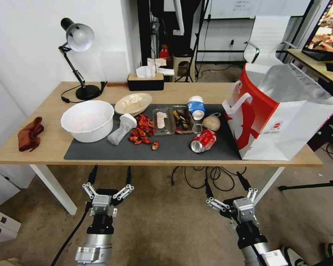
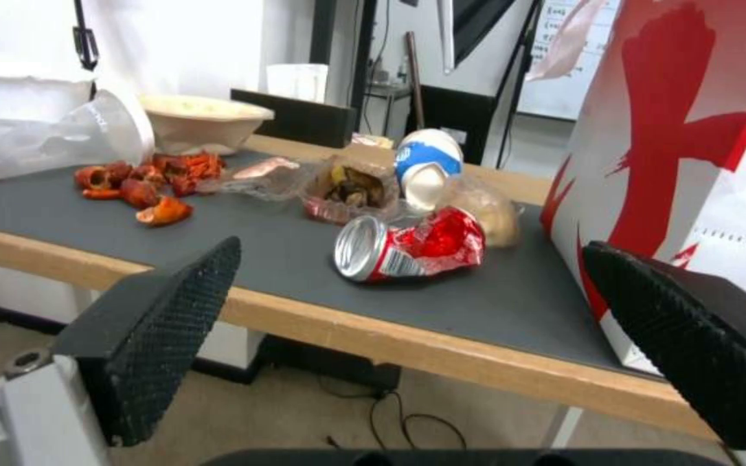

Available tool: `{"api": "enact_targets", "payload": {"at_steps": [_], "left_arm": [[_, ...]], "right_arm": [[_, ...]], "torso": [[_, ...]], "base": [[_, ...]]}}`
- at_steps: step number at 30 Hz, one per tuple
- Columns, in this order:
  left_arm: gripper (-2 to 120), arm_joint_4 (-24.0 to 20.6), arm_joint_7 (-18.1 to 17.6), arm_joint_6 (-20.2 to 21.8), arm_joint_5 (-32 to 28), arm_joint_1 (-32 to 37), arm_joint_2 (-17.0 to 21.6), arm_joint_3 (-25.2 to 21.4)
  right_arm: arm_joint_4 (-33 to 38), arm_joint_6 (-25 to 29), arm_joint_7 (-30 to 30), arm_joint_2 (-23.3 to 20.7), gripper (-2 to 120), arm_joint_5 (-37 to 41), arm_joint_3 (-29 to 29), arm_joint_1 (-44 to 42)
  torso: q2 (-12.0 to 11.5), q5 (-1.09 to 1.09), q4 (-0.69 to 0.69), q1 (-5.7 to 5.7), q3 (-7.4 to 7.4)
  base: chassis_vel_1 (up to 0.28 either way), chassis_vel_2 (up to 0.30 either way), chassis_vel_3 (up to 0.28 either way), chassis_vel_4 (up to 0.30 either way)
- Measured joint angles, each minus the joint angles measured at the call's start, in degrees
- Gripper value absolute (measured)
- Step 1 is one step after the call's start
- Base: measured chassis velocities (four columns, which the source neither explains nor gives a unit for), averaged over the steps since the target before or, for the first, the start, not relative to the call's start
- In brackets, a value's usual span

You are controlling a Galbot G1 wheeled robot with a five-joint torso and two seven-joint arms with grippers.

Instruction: Pick up the food delivery bag from the floor and place it on the table.

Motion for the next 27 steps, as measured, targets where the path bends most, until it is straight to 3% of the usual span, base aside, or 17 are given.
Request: {"api": "enact_targets", "payload": {"at_steps": [27], "left_arm": [[100, 0.2, 0.0, 0.1, 0.6, 0.1, -0.3, 0.0]], "right_arm": [[0.8, 0.0, -0.5, 0.0, 100, 1.3, 1.1, 0.9]], "torso": [[0.0, 0.0, 0.0, 0.0, 0.0]], "base": [[0.0, 0.0, 0.0, 0.0]]}}
